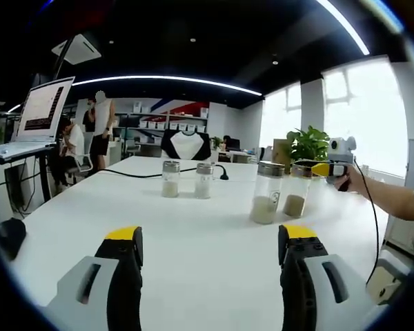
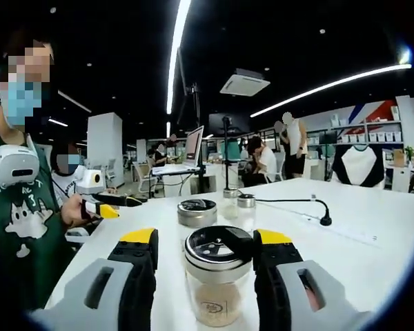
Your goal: Rotate the seasoning bottle until the label or dispensing opening points toward the visible target arrow and the bottle remains upright within the marked orientation range
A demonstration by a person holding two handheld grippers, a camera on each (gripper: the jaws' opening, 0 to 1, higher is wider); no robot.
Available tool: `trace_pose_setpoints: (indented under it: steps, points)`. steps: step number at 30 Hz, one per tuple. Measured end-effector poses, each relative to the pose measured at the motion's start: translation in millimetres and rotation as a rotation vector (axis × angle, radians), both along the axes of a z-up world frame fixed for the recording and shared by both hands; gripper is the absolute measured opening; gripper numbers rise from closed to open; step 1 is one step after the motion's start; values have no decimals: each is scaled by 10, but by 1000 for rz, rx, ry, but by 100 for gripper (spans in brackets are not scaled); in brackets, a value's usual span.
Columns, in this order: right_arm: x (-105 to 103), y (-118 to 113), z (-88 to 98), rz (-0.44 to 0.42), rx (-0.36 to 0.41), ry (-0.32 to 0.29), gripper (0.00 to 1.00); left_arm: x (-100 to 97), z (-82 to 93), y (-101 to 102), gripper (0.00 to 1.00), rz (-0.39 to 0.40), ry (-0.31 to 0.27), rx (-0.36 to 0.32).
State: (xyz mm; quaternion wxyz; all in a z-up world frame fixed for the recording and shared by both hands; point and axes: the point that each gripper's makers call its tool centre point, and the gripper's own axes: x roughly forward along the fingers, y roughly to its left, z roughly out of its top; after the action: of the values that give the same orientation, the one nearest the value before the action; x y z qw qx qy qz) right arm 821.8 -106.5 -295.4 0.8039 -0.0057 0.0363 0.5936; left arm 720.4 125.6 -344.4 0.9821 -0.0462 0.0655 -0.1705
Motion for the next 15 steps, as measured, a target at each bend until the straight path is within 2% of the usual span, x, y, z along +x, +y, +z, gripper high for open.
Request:
trace_pose_setpoints:
  steps: [6, 9, 15]
  points:
    - [21, -4, 11, 62, 26, 10, 52, 4, 1, 7, 85, 2, 1, 1]
    - [-8, 21, 10, 95, 38, -5, 50, 8, -1, 12, 85, 3, 1, 2]
    - [18, 28, -20, 127, 41, 4, 47, 16, -5, 20, 85, 6, 3, 2]
